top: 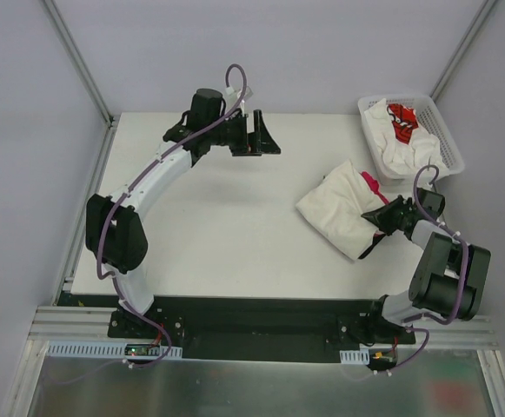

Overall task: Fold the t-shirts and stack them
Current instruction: Put the neatly folded tshirt into the corner of the board with the right arm

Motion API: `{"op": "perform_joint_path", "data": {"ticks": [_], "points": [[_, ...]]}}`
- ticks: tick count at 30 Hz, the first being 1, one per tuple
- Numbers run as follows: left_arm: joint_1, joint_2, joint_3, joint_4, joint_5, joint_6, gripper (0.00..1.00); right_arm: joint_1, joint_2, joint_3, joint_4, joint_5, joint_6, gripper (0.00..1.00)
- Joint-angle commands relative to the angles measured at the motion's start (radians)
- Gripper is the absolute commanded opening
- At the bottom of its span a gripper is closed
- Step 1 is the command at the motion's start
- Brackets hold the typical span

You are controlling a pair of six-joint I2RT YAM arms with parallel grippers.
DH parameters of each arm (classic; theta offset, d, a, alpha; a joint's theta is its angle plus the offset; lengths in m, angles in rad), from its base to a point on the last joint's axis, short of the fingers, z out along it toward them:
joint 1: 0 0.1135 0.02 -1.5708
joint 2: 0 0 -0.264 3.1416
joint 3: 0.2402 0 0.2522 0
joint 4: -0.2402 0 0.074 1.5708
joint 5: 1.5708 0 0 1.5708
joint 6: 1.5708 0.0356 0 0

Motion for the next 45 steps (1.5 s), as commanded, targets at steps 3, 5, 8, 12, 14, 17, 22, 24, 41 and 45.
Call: {"op": "perform_joint_path", "data": {"ticks": [3,5,8,12,14,17,22,24,41,45], "points": [[0.012,-0.062,-0.068,0.009,-0.008,0.035,0.84,-0.036,-0.008,-0.018,-0.043,0.093,-0.024,0.01],[0.015,-0.066,-0.078,0.009,-0.005,0.041,0.84,-0.036,-0.044,-0.003,-0.049,0.076,-0.015,0.01],[0.017,-0.066,-0.075,0.011,-0.002,0.044,0.84,-0.034,-0.091,0.081,-0.118,0.056,-0.010,0.01],[0.017,-0.072,-0.088,0.020,-0.001,0.039,0.84,-0.011,-0.139,0.225,-0.262,0.074,-0.040,0.02],[0.017,-0.082,-0.101,0.034,0.001,0.038,0.84,0.010,-0.141,0.299,-0.304,0.079,-0.048,0.04],[0.017,-0.085,-0.124,0.049,0.001,0.033,0.84,0.068,-0.105,0.379,-0.341,0.082,-0.062,0.08],[0.015,-0.085,-0.163,0.078,0.002,0.019,0.84,0.216,0.002,0.457,-0.345,0.106,-0.059,0.10],[0.015,-0.083,-0.161,0.083,0.001,0.018,0.84,0.281,0.066,0.475,-0.318,0.115,-0.051,0.10],[0.061,-0.172,-0.224,0.072,-0.010,0.053,0.85,0.196,0.251,0.226,-0.028,0.094,0.081,0.29],[0.078,-0.195,-0.235,0.066,-0.004,0.061,0.85,0.125,0.144,0.129,-0.011,0.097,0.078,0.29]]}}
